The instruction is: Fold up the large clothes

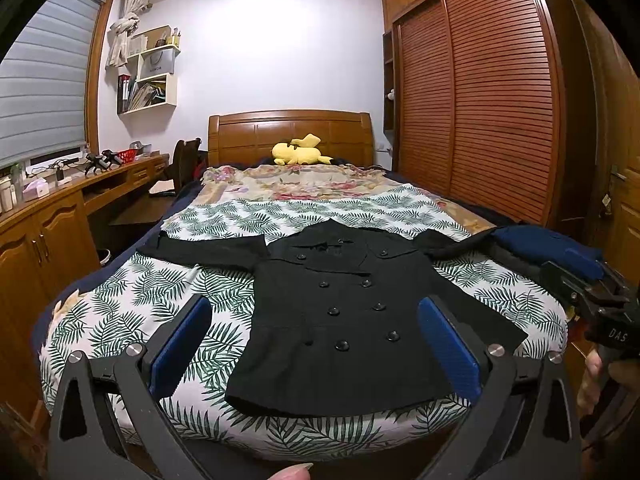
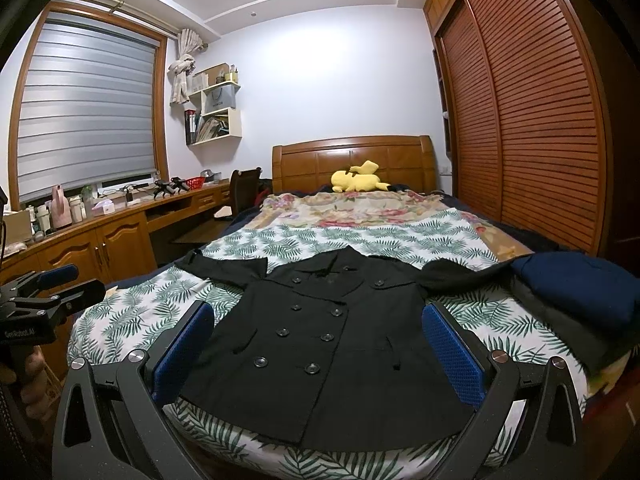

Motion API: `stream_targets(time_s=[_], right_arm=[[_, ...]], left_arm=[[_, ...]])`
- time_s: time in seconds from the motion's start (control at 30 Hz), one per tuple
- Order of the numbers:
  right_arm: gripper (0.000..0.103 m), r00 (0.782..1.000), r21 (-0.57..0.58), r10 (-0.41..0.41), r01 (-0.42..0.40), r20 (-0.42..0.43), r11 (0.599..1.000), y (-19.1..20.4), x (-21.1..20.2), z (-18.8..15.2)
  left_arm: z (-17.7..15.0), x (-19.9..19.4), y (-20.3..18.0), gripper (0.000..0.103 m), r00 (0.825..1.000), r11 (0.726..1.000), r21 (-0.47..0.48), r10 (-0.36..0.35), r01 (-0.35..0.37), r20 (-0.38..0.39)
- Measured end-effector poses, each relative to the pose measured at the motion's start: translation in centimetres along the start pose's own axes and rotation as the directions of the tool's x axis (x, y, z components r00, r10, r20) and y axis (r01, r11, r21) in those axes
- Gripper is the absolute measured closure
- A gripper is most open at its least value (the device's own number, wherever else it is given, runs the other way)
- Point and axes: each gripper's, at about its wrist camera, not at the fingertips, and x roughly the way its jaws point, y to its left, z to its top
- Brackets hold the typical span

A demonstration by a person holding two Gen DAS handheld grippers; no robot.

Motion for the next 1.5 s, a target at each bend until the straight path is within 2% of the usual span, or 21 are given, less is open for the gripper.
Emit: stream_targets(time_s=[1.5], right_arm=[[0.000,1.000,0.011,0.008,-0.008,-0.010,1.000,-0.45,-0.10,-0.18]], left_arm=[[-0.42,0.23,-0.40,0.000,1.000,1.000,0.007,-0.002,0.002,-0.005]])
